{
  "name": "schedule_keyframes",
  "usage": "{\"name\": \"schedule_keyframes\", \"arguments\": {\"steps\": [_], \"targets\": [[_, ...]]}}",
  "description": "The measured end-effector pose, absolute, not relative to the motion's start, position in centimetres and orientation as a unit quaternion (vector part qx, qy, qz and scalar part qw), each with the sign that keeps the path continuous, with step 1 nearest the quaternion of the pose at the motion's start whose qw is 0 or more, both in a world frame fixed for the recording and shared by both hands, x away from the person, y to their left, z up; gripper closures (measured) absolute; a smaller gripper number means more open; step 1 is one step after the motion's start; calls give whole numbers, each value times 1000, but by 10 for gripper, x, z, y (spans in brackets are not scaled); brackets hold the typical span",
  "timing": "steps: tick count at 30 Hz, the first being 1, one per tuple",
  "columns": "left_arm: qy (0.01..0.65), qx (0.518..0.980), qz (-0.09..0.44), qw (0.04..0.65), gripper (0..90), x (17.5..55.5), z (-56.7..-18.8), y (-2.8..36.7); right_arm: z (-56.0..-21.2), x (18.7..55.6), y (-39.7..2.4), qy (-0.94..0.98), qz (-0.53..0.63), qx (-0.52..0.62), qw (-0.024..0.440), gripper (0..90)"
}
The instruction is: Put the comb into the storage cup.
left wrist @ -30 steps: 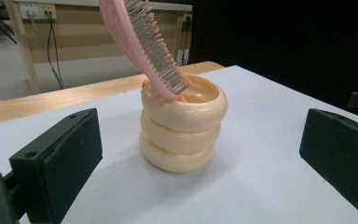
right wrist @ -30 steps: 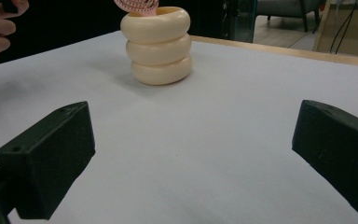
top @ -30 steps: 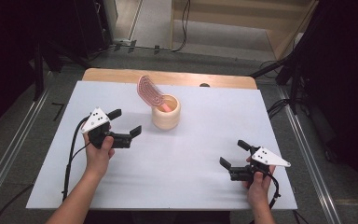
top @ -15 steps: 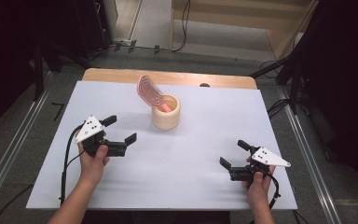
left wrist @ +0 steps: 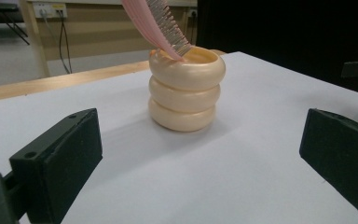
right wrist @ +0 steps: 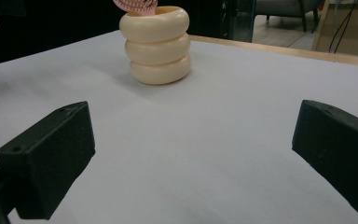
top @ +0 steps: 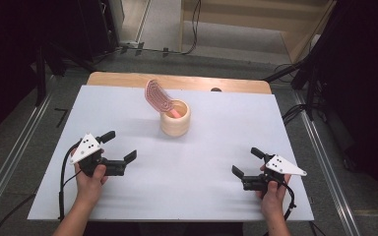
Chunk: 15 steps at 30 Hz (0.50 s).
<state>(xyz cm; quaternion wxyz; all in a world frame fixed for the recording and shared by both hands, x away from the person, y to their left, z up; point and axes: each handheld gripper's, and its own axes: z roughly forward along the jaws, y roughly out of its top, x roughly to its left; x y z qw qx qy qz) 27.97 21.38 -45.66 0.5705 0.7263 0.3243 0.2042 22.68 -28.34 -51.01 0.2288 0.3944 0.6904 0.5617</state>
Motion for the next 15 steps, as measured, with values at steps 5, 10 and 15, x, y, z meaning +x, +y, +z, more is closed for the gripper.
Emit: {"name": "schedule_keyframes", "arguments": {"steps": [5, 10, 15], "targets": [[329, 723, 208, 571, 0, 274, -459, 221, -510, 227, -283, 691, 561, 395, 230, 0], [332, 723, 211, 568, 0, 270, -462, 228, -510, 227, -283, 690, 560, 395, 230, 0], [337, 724, 214, 563, 0, 265, -467, 233, -510, 227, -283, 690, 560, 396, 231, 0]]}}
